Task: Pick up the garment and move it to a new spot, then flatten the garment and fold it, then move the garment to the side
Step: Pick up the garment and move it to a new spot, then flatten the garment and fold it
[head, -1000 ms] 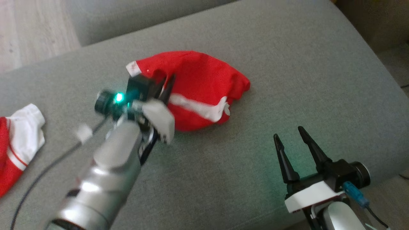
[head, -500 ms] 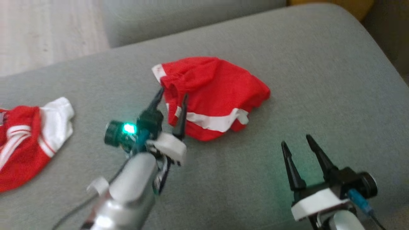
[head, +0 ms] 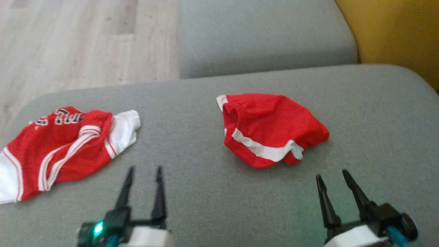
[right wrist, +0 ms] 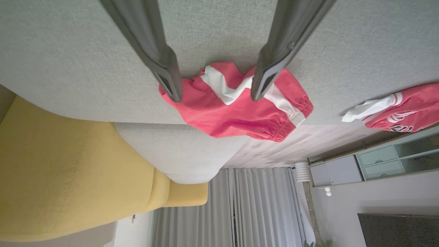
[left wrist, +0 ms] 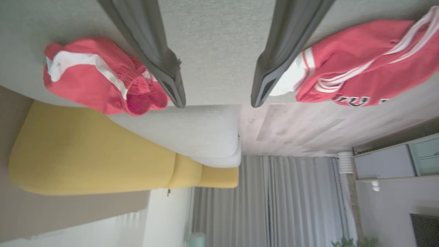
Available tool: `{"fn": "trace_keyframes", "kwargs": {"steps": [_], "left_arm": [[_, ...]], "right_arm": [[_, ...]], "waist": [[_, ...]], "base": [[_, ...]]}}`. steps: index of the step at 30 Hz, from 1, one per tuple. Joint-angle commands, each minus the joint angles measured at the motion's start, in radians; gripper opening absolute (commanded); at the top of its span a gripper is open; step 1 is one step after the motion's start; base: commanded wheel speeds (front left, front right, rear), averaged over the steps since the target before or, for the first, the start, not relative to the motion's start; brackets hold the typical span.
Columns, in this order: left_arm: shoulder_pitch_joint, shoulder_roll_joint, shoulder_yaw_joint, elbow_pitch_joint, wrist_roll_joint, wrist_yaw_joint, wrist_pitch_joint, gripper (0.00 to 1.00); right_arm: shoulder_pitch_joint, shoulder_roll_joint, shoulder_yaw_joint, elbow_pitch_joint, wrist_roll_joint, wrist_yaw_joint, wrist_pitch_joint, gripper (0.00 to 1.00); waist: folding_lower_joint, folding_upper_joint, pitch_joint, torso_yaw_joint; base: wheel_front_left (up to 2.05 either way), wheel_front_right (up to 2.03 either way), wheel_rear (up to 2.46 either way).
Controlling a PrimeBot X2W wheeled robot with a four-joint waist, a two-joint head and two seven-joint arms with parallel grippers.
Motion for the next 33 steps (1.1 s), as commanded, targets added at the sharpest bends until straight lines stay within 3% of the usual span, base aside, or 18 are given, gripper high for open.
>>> {"fn": "trace_keyframes", "kwargs": {"steps": [1,9,15,33], "left_arm": [[0.014,-0.002,0.081,-0.084,0.019,0.021,-0.01,1.0],[0.194,-0.026,0.143,-0.183,0.072,-0.037,-0.01,1.0],[0.233,-0.038,0.162,-0.183,0.099,-0.067,-0.01,1.0],[0.229,-0.043,0.165,-0.136,0.097,-0.075,-0.01,1.0]], "right_arm": [[-0.007,-0.004,0.013,-0.035,0.011,-0.001,-0.011,1.0],[0.052,-0.004,-0.002,-0.041,0.036,-0.001,-0.011,1.0],[0.071,-0.004,0.002,-0.038,0.042,-0.001,-0.011,1.0],[0.064,-0.004,0.025,-0.038,0.038,-0.001,-0.011,1.0]], "waist": [[0.0003,-0.0001,-0.04,0.041],[0.0003,-0.0001,-0.069,0.054],[0.0003,-0.0001,-0.072,0.05],[0.0003,-0.0001,-0.066,0.033]], "base": [[0.0,0.0,0.0],[0.0,0.0,0.0],[0.0,0.0,0.0],[0.0,0.0,0.0]]}}
